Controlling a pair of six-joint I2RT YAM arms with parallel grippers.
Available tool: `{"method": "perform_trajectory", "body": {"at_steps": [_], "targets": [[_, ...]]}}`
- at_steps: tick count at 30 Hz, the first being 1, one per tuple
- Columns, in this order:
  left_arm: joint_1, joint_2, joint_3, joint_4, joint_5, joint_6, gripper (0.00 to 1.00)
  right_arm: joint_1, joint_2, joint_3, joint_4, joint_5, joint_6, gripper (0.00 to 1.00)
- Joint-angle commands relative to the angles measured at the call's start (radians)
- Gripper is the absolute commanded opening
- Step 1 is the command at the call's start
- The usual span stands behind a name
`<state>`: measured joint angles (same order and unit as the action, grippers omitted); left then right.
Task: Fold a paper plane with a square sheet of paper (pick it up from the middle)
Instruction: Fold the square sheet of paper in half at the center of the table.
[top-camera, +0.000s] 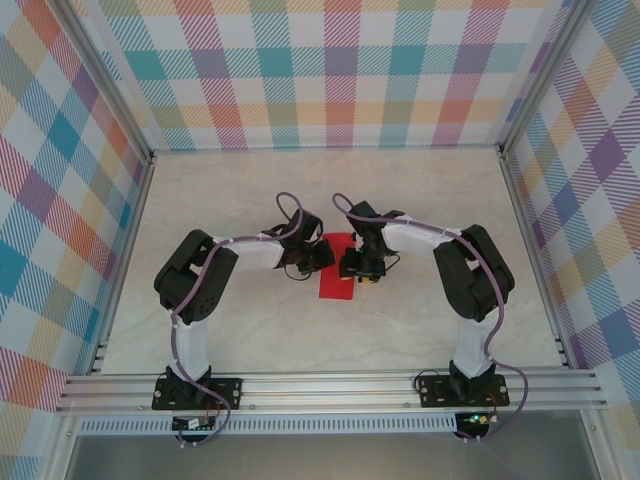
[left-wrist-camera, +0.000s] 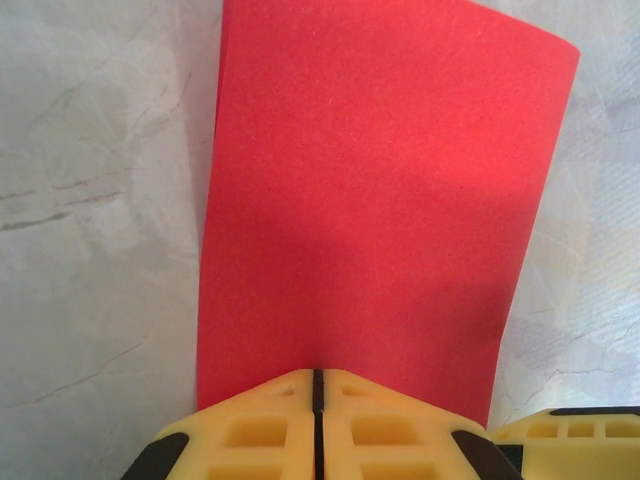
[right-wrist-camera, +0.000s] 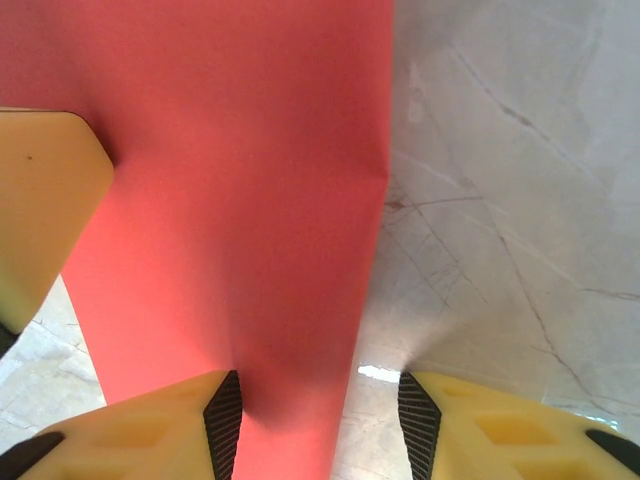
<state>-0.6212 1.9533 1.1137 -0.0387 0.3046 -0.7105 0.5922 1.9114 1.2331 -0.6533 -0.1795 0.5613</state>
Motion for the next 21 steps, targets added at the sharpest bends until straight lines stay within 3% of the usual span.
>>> {"method": "perform_trajectory", "body": {"at_steps": [1, 10, 21], "targets": [[-0.015, 0.045, -0.013, -0.083, -0.035, 0.003, 0.09, 0.015, 0.057, 0.003, -0.053, 0.072, 0.006, 0.49], [-0.015, 0.031, 0.043, -0.112, -0.023, 0.020, 0.10, 0.037, 0.093, -0.023, -0.043, 0.169, 0.081, 0.45], [-0.015, 0.046, 0.128, -0.144, -0.033, 0.048, 0.12, 0.040, 0.105, -0.078, -0.004, 0.193, 0.144, 0.44]]}}
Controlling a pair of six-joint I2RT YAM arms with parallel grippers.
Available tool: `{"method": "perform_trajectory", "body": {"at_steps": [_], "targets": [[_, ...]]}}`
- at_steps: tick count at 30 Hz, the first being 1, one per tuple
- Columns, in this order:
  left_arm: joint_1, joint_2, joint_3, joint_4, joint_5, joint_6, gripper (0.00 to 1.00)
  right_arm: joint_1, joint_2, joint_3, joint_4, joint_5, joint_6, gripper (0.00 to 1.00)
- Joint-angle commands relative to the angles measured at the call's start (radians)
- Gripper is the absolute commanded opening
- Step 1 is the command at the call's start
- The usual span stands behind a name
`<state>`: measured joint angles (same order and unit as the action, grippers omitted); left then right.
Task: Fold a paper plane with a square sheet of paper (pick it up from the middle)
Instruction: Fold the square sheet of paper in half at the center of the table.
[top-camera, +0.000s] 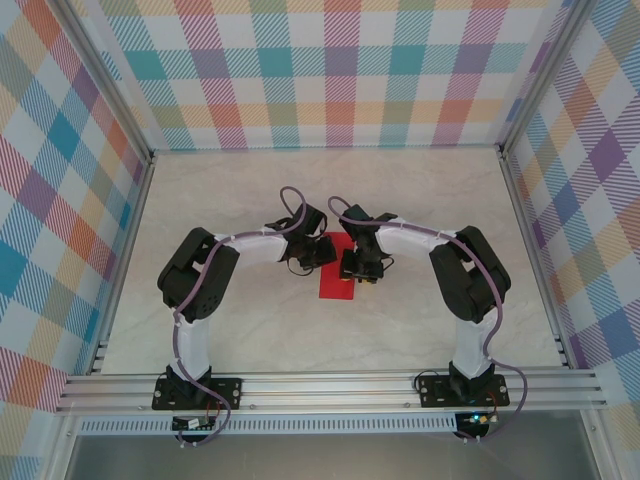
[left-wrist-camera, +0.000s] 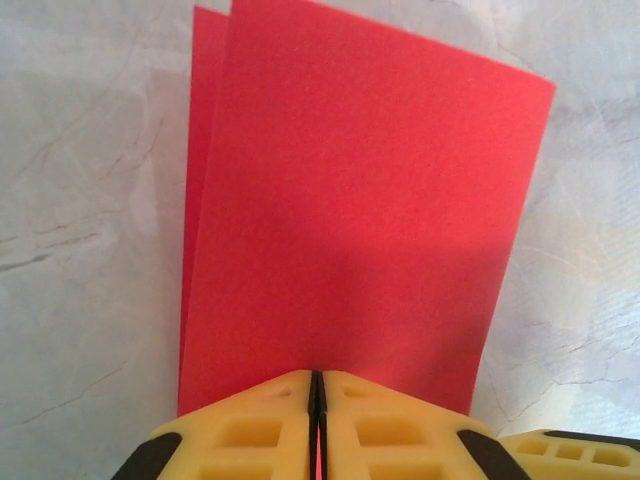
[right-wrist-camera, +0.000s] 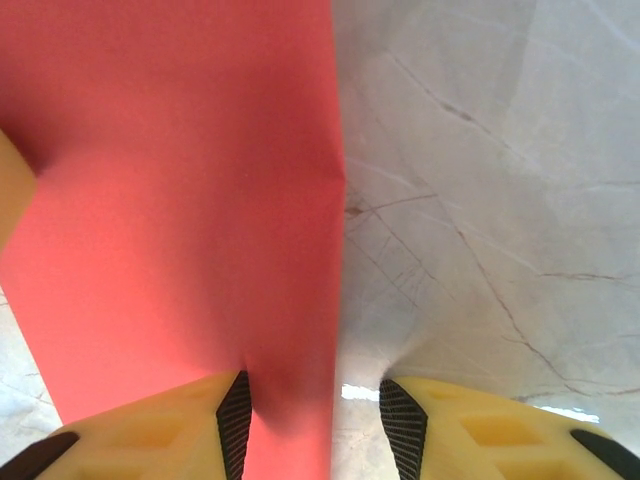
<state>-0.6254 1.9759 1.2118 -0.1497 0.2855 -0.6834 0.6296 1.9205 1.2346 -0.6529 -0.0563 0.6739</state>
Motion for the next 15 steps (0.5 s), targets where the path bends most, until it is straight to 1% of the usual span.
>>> {"method": "perform_trajectory", "body": {"at_steps": [1, 10, 15], "targets": [[-0.012, 0.027, 0.031, -0.033, -0.012, 0.021, 0.12, 0.002, 0.098, -0.082, -0.002, 0.070, 0.033, 0.44], [-0.011, 0.061, 0.031, -0.028, 0.006, 0.025, 0.12, 0.002, 0.100, -0.091, 0.004, 0.073, 0.050, 0.43], [-0.011, 0.068, 0.028, -0.059, -0.018, 0.047, 0.12, 0.002, 0.077, -0.098, 0.023, 0.061, 0.054, 0.43]]}}
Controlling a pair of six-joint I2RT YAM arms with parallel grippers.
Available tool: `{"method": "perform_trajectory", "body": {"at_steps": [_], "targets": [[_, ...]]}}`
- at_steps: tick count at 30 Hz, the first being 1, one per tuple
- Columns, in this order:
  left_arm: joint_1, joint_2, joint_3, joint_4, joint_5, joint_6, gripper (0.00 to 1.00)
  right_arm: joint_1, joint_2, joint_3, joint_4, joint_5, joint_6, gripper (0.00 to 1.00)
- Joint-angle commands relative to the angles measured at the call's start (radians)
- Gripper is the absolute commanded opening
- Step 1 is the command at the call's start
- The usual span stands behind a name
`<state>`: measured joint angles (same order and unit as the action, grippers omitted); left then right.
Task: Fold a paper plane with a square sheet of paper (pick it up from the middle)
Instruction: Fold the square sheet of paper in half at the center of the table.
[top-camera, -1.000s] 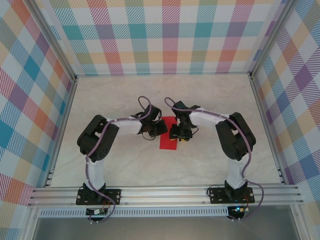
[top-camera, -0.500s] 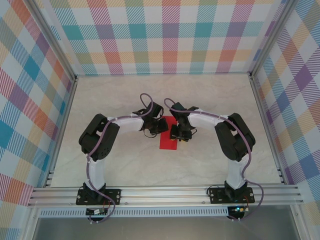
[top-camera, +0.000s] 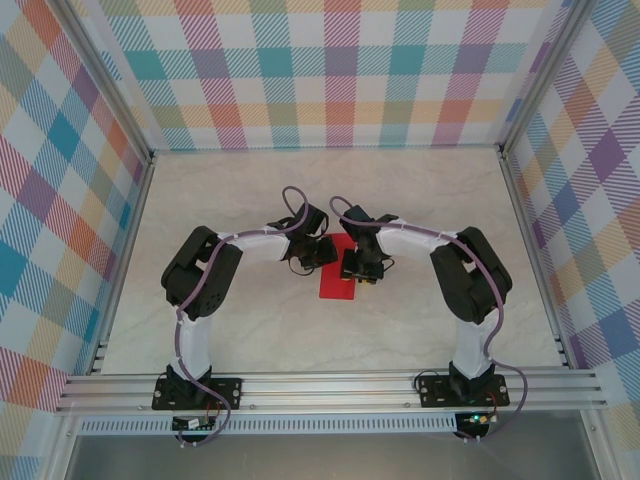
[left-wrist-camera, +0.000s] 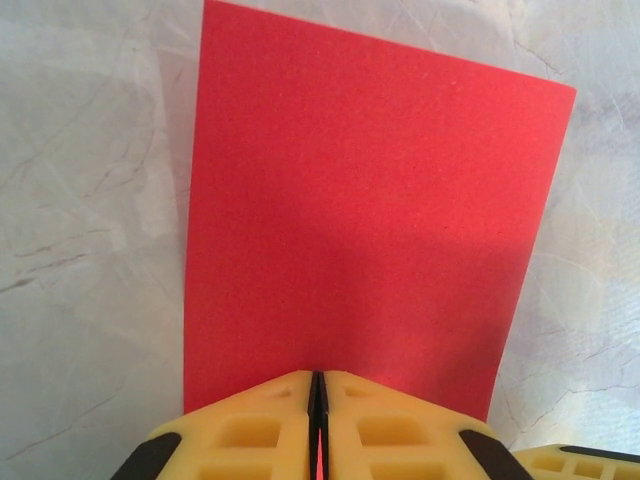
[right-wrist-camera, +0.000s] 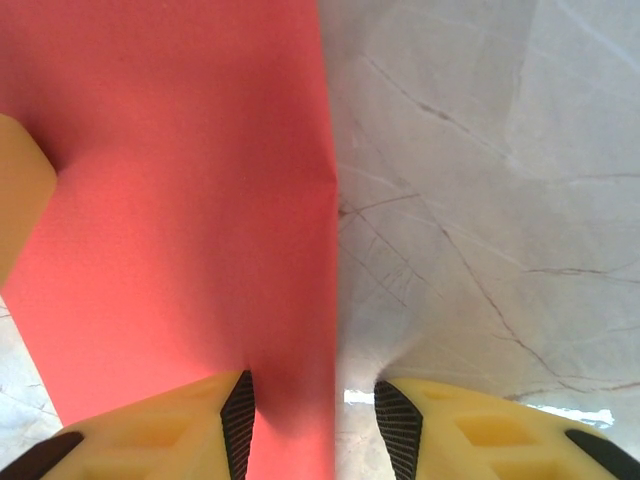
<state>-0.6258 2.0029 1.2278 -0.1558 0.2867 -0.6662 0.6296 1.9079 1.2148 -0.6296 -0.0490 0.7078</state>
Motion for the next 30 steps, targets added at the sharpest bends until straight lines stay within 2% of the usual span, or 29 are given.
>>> {"method": "perform_trajectory", "body": {"at_steps": [1, 8, 12, 17, 25, 30], "targets": [[-0.011, 0.043, 0.008, -0.055, -0.019, 0.033, 0.12, 0.002, 0.075, -0.076, 0.008, 0.050, 0.019, 0.44], [-0.011, 0.052, -0.006, -0.069, -0.021, 0.051, 0.10, -0.015, -0.137, -0.052, 0.106, 0.006, -0.010, 0.47], [-0.011, 0.055, -0.005, -0.070, -0.021, 0.057, 0.10, -0.056, -0.197, -0.072, 0.179, -0.036, -0.038, 0.48], [-0.011, 0.054, -0.001, -0.070, -0.014, 0.058, 0.09, -0.105, -0.122, -0.031, 0.228, -0.135, -0.085, 0.40], [-0.010, 0.050, 0.008, -0.078, -0.011, 0.059, 0.09, -0.130, 0.003, 0.075, 0.247, -0.153, -0.112, 0.27], [-0.011, 0.051, 0.015, -0.084, -0.012, 0.060, 0.08, -0.144, 0.055, 0.098, 0.249, -0.146, -0.105, 0.24]]}}
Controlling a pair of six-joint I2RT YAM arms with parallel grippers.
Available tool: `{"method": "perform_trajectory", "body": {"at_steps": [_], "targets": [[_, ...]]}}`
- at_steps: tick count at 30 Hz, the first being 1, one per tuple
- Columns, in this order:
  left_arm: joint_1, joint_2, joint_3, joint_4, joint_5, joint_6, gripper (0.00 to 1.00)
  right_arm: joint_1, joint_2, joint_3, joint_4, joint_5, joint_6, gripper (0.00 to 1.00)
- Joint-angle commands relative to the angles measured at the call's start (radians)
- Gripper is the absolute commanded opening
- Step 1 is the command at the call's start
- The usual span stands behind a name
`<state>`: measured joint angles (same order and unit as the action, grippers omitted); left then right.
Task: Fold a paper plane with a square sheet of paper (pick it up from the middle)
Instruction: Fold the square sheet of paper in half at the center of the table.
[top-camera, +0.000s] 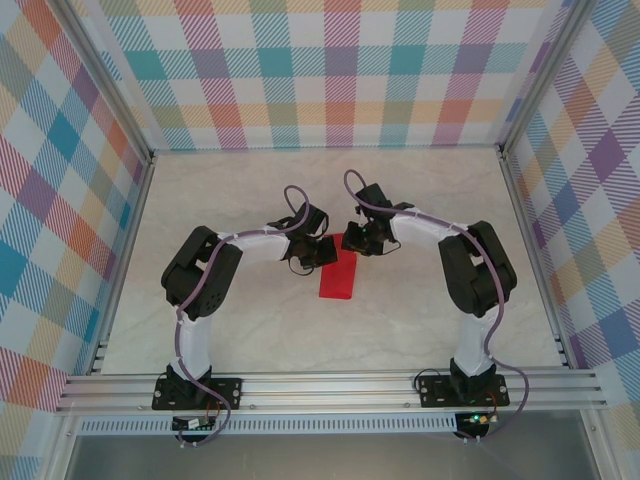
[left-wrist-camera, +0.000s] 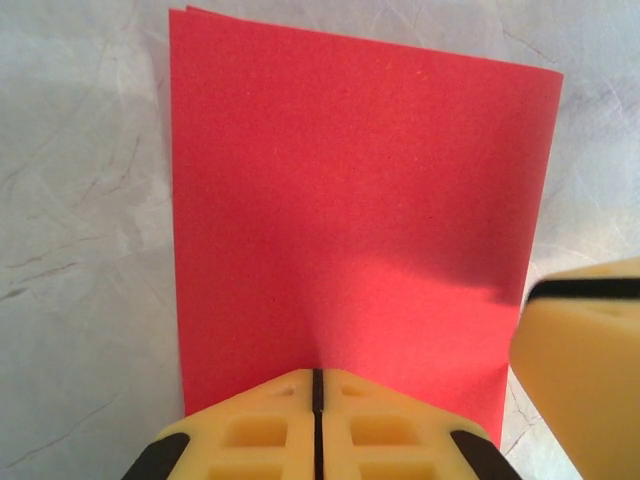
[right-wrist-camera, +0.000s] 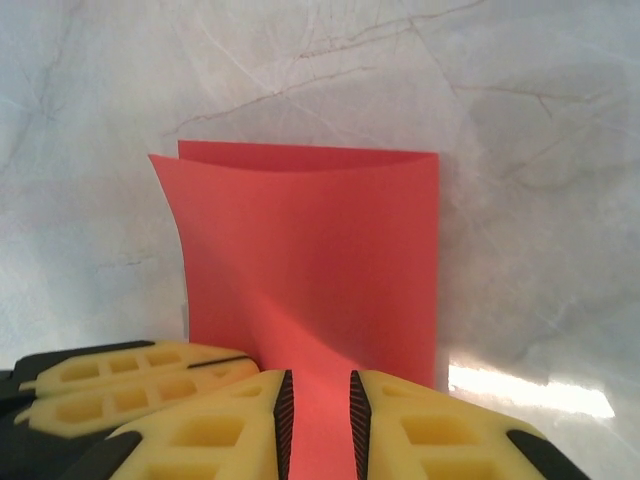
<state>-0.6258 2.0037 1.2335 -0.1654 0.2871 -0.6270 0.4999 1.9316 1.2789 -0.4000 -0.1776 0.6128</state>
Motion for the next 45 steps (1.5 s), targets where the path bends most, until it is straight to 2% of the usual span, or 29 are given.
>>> {"method": "perform_trajectory", "body": {"at_steps": [1, 19, 26, 28, 30, 35, 41, 45], "targets": [[-0.011, 0.050, 0.009, -0.075, -0.012, 0.020, 0.08, -0.017, 0.040, 0.036, 0.021, -0.014, -0.006, 0.24], [-0.011, 0.045, 0.041, -0.093, -0.008, 0.026, 0.10, -0.043, 0.095, 0.007, 0.003, 0.059, 0.055, 0.24], [-0.011, 0.056, 0.030, -0.103, -0.011, 0.034, 0.08, -0.068, 0.050, -0.009, 0.068, -0.051, 0.075, 0.23], [-0.011, 0.056, 0.026, -0.104, -0.012, 0.036, 0.08, -0.077, 0.033, -0.004, 0.096, -0.084, 0.069, 0.19], [-0.011, 0.057, 0.023, -0.104, -0.013, 0.037, 0.08, -0.091, 0.045, 0.010, 0.121, -0.125, 0.061, 0.10], [-0.010, 0.056, 0.020, -0.103, -0.013, 0.037, 0.08, -0.112, 0.111, 0.028, 0.146, -0.159, 0.060, 0.01], [-0.011, 0.056, 0.020, -0.105, -0.013, 0.038, 0.08, -0.125, 0.157, 0.015, 0.146, -0.126, 0.062, 0.00], [-0.011, 0.056, 0.020, -0.105, -0.016, 0.035, 0.08, -0.128, 0.135, 0.014, 0.138, -0.116, 0.056, 0.00]]}}
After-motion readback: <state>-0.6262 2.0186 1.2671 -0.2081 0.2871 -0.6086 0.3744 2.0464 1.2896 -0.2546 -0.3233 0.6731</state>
